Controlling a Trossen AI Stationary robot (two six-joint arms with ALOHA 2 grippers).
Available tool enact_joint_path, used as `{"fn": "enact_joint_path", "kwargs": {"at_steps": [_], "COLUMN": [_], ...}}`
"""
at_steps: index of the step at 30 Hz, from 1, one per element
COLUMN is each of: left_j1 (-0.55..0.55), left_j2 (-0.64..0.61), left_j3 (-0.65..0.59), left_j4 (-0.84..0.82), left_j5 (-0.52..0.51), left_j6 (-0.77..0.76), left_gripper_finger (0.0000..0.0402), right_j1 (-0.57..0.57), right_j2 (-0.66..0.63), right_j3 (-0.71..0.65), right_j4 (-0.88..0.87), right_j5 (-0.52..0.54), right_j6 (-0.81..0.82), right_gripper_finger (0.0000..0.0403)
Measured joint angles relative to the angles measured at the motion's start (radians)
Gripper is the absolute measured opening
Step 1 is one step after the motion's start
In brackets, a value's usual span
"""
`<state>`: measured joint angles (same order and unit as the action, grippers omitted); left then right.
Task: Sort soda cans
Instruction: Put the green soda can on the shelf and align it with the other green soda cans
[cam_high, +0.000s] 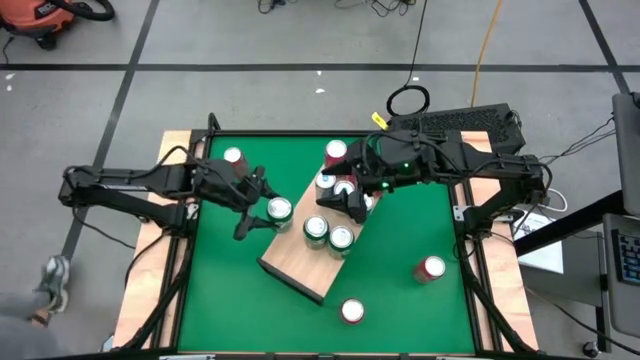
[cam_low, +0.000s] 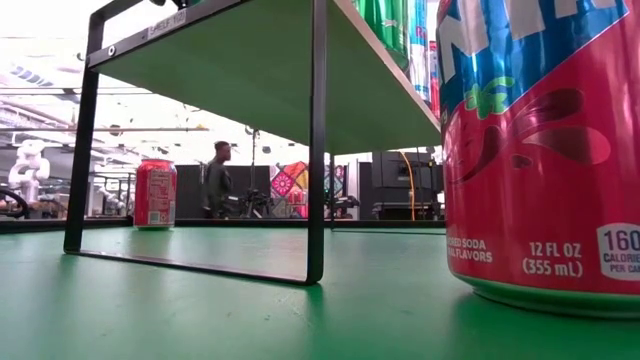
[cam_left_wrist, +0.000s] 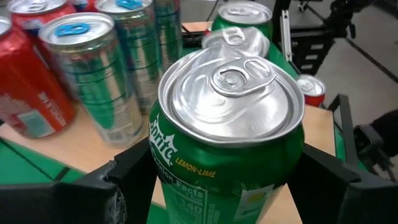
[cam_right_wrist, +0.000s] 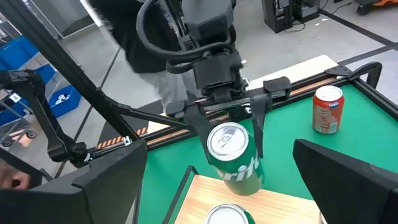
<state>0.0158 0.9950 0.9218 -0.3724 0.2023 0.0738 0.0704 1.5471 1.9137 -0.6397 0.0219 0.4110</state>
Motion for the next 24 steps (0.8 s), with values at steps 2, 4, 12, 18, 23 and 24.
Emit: {"fn": "enact_joint_path", "kwargs": {"at_steps": [2, 4, 12, 18, 23, 24], "left_j1": [-0.001, -0.004, 0.005, 0.004, 0.004, 0.004], "left_j2": [0.001, 0.012, 0.073, 0.079, 0.079, 0.079], "left_j3": [0.000, 0.000, -0.012, -0.044, -0.068, -0.069], "left_j4": [0.000, 0.029, 0.053, 0.135, 0.123, 0.122], "left_j5": [0.005, 0.007, 0.013, 0.033, 0.059, 0.059], "left_j6": [0.024, 0.047, 0.117, 0.116, 0.091, 0.089], "left_gripper_finger": [0.0285, 0.0285, 0.0285, 0.0286, 0.0286, 0.0286], "right_j1": [0.000, 0.000, 0.000, 0.000, 0.000, 0.000], "right_j2": [0.000, 0.000, 0.000, 0.000, 0.000, 0.000], "right_j3": [0.000, 0.000, 0.000, 0.000, 0.000, 0.000], "right_j4": [-0.001, 0.000, 0.000, 0.000, -0.001, 0.000], "right_j5": [0.000, 0.000, 0.000, 0.001, 0.001, 0.001], "right_j6": [0.003, 0.008, 0.030, 0.044, 0.047, 0.047], "right_gripper_finger": [0.0394, 0.0394, 0.0394, 0.0394, 0.0394, 0.0394]}}
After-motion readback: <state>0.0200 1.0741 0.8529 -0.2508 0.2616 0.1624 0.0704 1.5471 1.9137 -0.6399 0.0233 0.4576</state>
